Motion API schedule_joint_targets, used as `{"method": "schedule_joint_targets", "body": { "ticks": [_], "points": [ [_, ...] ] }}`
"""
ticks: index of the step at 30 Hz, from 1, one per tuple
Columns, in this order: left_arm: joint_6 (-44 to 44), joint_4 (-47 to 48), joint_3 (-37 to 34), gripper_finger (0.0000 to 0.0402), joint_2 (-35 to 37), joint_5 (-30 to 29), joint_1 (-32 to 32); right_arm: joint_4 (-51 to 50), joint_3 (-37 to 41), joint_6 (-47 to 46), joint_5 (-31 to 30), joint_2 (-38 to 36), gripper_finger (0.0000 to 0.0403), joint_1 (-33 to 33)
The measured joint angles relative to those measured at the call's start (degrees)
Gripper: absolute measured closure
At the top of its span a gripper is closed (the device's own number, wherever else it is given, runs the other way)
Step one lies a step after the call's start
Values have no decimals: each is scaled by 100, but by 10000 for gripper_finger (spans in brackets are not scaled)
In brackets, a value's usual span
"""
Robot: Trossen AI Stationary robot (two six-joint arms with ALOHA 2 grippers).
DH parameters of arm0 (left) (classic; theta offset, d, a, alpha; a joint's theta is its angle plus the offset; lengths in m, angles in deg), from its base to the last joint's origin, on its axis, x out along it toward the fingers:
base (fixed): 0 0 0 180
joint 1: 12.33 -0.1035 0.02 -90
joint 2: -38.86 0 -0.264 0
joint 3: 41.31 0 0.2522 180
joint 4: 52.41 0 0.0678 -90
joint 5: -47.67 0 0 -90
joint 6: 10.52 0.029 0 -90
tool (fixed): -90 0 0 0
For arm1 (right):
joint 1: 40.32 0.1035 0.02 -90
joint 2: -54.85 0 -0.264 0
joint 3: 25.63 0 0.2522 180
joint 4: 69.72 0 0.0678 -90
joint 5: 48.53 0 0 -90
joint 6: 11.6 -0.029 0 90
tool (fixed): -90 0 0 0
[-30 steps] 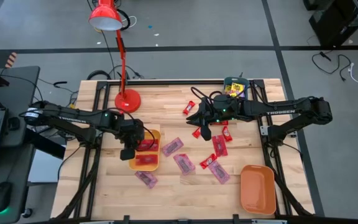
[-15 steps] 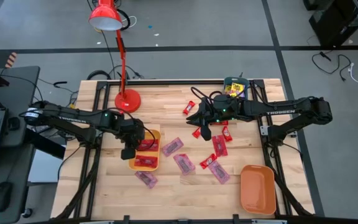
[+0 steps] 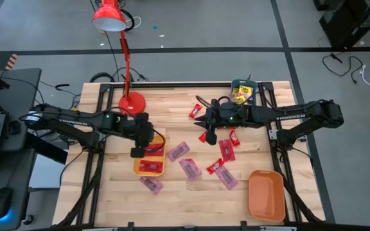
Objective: Sort candy
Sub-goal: Put the red candy pack into the yellow bin
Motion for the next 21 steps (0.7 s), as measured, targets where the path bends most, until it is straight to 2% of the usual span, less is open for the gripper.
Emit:
{"method": "schedule_joint_targets", "body": {
  "ticks": [4,10,21],
  "points": [
    [696,-645,0,288,0,-314,0,-348,0,55,-575,0,340,231],
    [1382,-1183,-49,289,87,-318,-2,-739,0,-81,-728,0,340,536],
    [1402,-2607,-1061,289,814,-264,-164,-865,0,-342,-848,359,341,771]
  ]
}}
